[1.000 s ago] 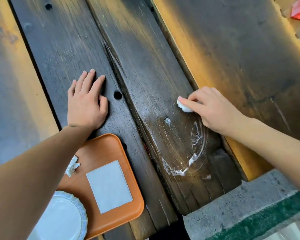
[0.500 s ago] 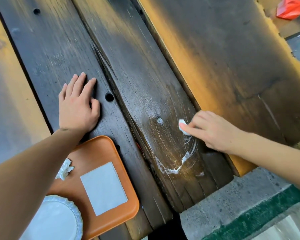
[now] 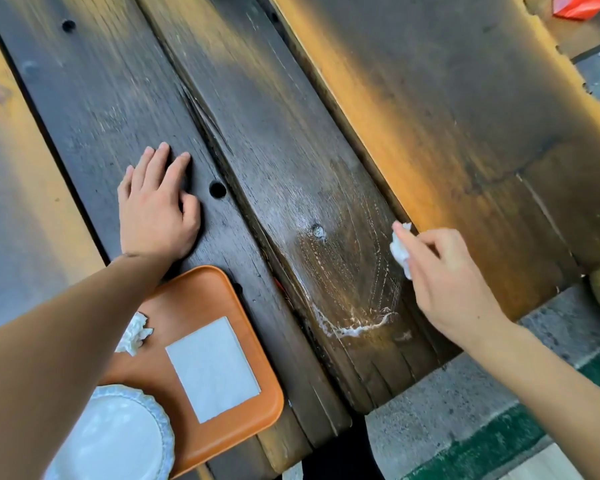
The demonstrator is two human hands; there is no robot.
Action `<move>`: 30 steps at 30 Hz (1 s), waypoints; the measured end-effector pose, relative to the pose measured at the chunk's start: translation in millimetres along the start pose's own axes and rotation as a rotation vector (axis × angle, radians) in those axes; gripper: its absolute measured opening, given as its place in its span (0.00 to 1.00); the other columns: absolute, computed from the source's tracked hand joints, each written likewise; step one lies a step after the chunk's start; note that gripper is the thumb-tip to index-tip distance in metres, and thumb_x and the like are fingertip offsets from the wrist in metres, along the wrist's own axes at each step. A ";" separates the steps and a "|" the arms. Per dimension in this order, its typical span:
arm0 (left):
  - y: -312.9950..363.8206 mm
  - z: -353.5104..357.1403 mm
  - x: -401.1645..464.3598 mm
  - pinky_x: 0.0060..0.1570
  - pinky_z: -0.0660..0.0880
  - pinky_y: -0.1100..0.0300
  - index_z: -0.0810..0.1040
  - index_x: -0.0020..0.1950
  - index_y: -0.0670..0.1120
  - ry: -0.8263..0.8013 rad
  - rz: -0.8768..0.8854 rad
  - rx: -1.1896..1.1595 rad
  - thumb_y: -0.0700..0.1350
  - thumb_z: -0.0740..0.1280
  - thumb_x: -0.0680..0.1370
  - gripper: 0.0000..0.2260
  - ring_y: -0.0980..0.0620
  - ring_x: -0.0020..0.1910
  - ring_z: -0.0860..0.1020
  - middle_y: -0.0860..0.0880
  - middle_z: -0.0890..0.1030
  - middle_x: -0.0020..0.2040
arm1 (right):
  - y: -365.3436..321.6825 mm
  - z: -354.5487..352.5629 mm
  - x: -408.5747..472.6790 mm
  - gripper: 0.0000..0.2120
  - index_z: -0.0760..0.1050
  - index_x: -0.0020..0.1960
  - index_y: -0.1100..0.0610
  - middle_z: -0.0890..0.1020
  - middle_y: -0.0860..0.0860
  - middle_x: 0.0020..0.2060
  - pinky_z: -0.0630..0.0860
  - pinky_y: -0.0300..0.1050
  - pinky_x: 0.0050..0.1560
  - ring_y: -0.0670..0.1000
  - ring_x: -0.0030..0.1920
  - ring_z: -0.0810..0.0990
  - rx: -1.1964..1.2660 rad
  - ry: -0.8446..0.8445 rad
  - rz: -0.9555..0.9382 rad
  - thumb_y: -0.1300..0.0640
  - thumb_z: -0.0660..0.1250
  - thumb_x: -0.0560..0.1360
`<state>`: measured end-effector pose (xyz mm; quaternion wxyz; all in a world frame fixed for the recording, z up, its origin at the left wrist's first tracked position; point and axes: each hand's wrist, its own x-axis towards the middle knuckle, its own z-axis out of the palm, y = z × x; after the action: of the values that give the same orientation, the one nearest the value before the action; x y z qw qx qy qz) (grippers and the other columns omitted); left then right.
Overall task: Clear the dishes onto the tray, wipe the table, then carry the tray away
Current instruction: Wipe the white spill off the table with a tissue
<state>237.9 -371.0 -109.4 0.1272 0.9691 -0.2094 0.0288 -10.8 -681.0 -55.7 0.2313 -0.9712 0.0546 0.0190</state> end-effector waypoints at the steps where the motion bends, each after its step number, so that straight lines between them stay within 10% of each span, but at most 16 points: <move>1: 0.2 0.1 -0.6 0.78 0.55 0.44 0.70 0.76 0.47 -0.001 -0.002 0.001 0.46 0.56 0.77 0.26 0.43 0.80 0.60 0.43 0.66 0.79 | 3.1 1.1 4.7 0.24 0.71 0.72 0.64 0.74 0.58 0.48 0.73 0.46 0.41 0.51 0.49 0.70 -0.028 0.029 0.003 0.69 0.66 0.76; 7: 0.6 0.8 -0.7 0.78 0.55 0.45 0.70 0.76 0.47 0.002 -0.003 -0.009 0.46 0.56 0.77 0.27 0.43 0.80 0.60 0.43 0.66 0.79 | -17.1 27.6 -2.8 0.12 0.79 0.60 0.63 0.77 0.54 0.45 0.78 0.50 0.38 0.51 0.45 0.74 -0.003 -0.046 -0.002 0.62 0.62 0.81; 19: -1.5 0.7 -0.3 0.78 0.54 0.46 0.70 0.76 0.47 0.002 -0.006 -0.018 0.47 0.56 0.77 0.26 0.44 0.80 0.60 0.44 0.66 0.79 | -40.0 39.9 47.7 0.31 0.73 0.68 0.60 0.76 0.54 0.50 0.67 0.55 0.58 0.56 0.51 0.73 -0.237 -0.303 -0.617 0.72 0.62 0.65; 30: -2.3 -0.2 -0.6 0.79 0.53 0.46 0.70 0.77 0.48 -0.007 -0.008 -0.026 0.47 0.56 0.77 0.26 0.44 0.81 0.60 0.44 0.66 0.80 | -11.2 16.1 -19.3 0.23 0.72 0.70 0.57 0.78 0.49 0.49 0.74 0.49 0.57 0.52 0.50 0.77 -0.268 -0.509 -0.940 0.69 0.51 0.80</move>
<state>238.2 -368.7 -109.8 0.1389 0.9683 -0.2064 0.0222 -28.9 -661.9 -63.9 0.0953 -0.8766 -0.4455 0.1548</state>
